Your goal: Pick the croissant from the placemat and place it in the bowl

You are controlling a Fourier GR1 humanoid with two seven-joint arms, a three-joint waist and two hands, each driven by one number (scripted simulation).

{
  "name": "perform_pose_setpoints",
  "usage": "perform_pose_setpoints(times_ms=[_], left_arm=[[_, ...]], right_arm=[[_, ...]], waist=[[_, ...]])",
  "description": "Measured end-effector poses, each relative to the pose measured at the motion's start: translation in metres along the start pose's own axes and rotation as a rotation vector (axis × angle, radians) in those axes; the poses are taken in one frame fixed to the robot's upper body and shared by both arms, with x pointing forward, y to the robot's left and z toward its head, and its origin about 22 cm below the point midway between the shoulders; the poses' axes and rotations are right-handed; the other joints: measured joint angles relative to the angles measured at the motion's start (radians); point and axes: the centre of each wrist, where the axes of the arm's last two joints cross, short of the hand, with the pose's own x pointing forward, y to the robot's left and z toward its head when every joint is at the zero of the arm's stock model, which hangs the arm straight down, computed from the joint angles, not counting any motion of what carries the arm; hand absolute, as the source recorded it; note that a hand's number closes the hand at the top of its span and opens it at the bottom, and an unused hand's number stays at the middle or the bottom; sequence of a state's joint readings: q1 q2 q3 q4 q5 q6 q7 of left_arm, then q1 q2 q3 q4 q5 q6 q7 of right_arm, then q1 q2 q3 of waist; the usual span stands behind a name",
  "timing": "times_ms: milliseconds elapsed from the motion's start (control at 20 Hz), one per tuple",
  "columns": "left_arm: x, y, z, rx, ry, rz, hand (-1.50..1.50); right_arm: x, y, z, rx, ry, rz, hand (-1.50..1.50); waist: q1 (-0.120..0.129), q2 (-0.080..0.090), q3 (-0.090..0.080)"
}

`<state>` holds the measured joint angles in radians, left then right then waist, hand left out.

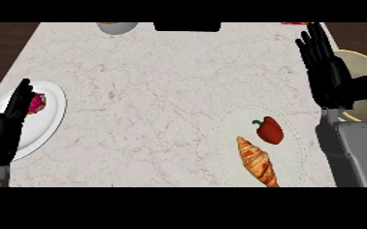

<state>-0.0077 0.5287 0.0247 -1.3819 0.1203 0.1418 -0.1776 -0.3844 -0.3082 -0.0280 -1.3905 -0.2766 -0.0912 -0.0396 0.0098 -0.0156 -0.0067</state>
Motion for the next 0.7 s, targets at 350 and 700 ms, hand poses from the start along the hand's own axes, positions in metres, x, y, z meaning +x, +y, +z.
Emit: perform_pose_setpoints(times_ms=[350, 700], left_arm=[[0.023, -0.061, -0.001, -0.227, -0.060, 0.153, 0.00], [0.058, -0.120, 0.002, -0.438, -0.077, 0.279, 0.00]], right_arm=[[0.008, 0.017, 0.030, 0.219, -0.141, 0.349, 1.50], [-0.032, 0.035, 0.093, 0.303, -0.184, 0.658, -1.50]], waist=[[-0.065, -0.004, -0.004], [-0.048, 0.007, 0.004]])
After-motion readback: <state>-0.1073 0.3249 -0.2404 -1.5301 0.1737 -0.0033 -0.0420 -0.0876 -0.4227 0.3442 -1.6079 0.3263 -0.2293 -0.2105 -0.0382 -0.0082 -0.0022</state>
